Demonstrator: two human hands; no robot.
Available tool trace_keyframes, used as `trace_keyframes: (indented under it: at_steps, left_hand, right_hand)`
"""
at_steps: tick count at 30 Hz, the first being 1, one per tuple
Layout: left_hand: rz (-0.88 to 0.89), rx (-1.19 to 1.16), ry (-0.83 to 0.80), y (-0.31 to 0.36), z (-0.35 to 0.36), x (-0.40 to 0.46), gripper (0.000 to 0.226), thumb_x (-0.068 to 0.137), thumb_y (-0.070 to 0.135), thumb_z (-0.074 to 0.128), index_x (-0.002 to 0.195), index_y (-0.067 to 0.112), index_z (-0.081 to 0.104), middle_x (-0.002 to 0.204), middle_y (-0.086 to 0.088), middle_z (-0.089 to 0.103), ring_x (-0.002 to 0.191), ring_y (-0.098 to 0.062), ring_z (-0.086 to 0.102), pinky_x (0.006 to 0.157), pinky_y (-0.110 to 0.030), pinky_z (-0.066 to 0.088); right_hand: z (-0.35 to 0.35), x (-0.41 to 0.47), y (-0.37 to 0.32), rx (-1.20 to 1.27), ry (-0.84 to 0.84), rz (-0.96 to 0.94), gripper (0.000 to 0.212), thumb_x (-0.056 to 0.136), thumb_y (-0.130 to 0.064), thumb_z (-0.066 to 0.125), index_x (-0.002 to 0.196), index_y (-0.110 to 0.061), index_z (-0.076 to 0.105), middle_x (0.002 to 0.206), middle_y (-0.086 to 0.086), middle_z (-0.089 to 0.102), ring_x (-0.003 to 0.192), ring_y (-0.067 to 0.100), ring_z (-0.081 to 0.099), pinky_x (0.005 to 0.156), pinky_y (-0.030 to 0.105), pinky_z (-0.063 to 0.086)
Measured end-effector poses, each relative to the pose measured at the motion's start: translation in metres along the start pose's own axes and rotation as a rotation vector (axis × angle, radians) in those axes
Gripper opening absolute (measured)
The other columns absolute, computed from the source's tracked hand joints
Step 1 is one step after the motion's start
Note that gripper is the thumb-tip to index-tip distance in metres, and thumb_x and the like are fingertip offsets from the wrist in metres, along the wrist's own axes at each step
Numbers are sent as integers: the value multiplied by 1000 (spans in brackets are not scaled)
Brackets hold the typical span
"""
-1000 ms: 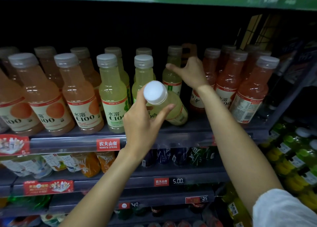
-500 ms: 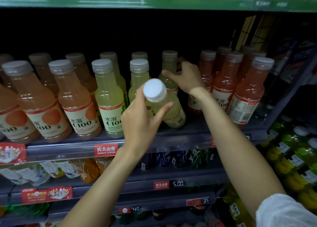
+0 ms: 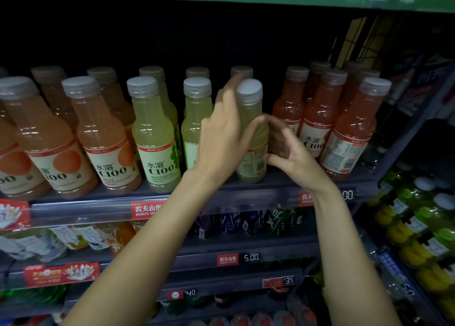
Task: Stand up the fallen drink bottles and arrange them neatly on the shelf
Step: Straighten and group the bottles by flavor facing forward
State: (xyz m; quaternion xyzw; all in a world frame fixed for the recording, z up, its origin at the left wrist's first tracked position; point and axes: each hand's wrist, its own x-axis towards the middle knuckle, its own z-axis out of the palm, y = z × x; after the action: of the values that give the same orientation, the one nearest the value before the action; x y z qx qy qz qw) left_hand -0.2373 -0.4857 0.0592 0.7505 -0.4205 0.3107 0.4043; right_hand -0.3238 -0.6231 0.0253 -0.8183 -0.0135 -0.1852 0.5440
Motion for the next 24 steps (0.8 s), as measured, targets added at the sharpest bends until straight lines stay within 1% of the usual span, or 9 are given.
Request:
trace_keyframes:
  at_steps: [2, 6, 8, 12, 14, 16, 18, 21, 24]
  left_hand:
    - [-14, -116, -91, -3, 1, 5, 67, 94, 33, 61, 145, 4, 30, 128, -12, 58, 101, -21, 60, 69, -17, 36]
    - [-54, -330, -292, -4, 0, 11, 73, 96, 31, 56, 153, 15, 14, 134, -8, 58, 111, -22, 62, 91, -39, 51]
    - [-60, -243, -245, -3, 2, 8, 71, 96, 28, 57, 153, 13, 18, 130, -10, 60, 99, -22, 65, 86, -39, 52]
    - [-26, -168, -149, -8, 4, -6, 55, 95, 24, 59, 144, 8, 41, 127, -11, 62, 111, -21, 61, 96, -29, 48]
    - [30, -161, -44, -13, 0, -15, 39, 94, 17, 58, 132, 6, 56, 123, -8, 64, 106, -17, 62, 90, -29, 52]
    - [92, -106, 101, -19, -7, -24, 30, 94, 12, 57, 122, 5, 62, 115, -6, 66, 100, -15, 62, 83, -28, 53]
    - [108, 2, 214, -28, -12, -31, 28, 92, 10, 59, 119, 4, 63, 112, -7, 67, 102, -19, 58, 89, -20, 44]
    - [52, 109, 273, -39, -16, -37, 37, 89, 13, 63, 123, 1, 57, 118, -15, 61, 111, -25, 49, 100, -16, 30]
    - [-13, 123, 251, -43, -17, -42, 50, 88, 18, 67, 130, -2, 49, 128, -21, 52, 117, -31, 47, 101, -29, 36]
  right_hand:
    - [-3, 1, 4, -16, 20, 16, 71, 86, 7, 59, 141, -28, 30, 142, -1, 44, 130, 7, 43, 105, 24, 40]
    - [-12, 8, 6, -124, 16, 69, 75, 79, -8, 74, 139, -27, 33, 135, -8, 50, 122, 0, 48, 99, 12, 38]
    - [-7, 13, 7, -203, 94, 104, 76, 72, -20, 81, 135, -22, 38, 126, -8, 56, 115, 1, 53, 98, 19, 43]
    - [22, 16, 7, -243, 442, 144, 84, 62, -40, 85, 128, -16, 40, 116, -5, 60, 107, 10, 58, 89, 29, 50]
    - [35, 15, 9, -359, 535, 148, 88, 64, -46, 82, 130, -11, 37, 121, 1, 57, 108, 13, 55, 84, 28, 48]
    - [40, 13, 13, -386, 501, 130, 88, 68, -44, 80, 134, -12, 30, 126, 3, 54, 112, 16, 53, 87, 31, 49]
    - [40, 9, 16, -358, 429, 100, 88, 71, -35, 78, 138, -21, 24, 131, 1, 52, 119, 22, 50, 95, 38, 47]
    - [43, 5, 14, -337, 396, 81, 84, 73, -26, 79, 140, -22, 28, 130, -1, 54, 118, 16, 51, 95, 29, 44]
    - [48, 5, 12, -309, 405, 83, 81, 74, -24, 79, 138, -22, 31, 126, -3, 54, 110, 8, 51, 86, 20, 41]
